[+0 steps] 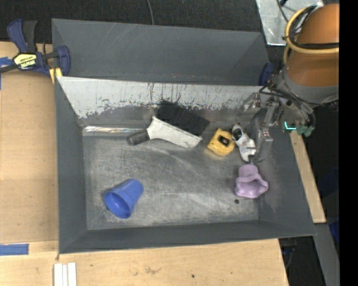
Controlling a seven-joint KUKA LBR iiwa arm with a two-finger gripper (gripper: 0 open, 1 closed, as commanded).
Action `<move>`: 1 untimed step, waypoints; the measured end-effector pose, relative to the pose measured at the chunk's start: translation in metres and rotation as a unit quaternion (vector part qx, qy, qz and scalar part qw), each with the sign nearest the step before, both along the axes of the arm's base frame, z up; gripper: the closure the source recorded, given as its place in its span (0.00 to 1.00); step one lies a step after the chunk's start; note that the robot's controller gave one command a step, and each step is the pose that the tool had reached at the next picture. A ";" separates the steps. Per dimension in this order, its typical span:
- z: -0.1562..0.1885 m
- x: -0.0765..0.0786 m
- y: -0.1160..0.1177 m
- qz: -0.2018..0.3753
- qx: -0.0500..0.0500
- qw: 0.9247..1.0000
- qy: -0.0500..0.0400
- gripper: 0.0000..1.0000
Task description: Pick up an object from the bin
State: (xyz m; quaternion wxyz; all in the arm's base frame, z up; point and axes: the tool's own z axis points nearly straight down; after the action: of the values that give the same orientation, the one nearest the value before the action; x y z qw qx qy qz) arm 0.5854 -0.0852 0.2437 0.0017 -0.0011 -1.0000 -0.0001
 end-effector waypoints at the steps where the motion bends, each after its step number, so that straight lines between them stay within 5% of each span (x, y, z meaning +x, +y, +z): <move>1: 0.004 0.001 0.000 0.001 -0.001 1.000 -0.004 0.00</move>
Offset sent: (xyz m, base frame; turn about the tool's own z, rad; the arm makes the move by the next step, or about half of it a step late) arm 0.0418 -0.0348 -0.0916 -0.0396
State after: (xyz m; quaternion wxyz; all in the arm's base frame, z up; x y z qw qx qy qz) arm 0.5869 -0.0849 0.2478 -0.0021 -0.0003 -1.0000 0.0004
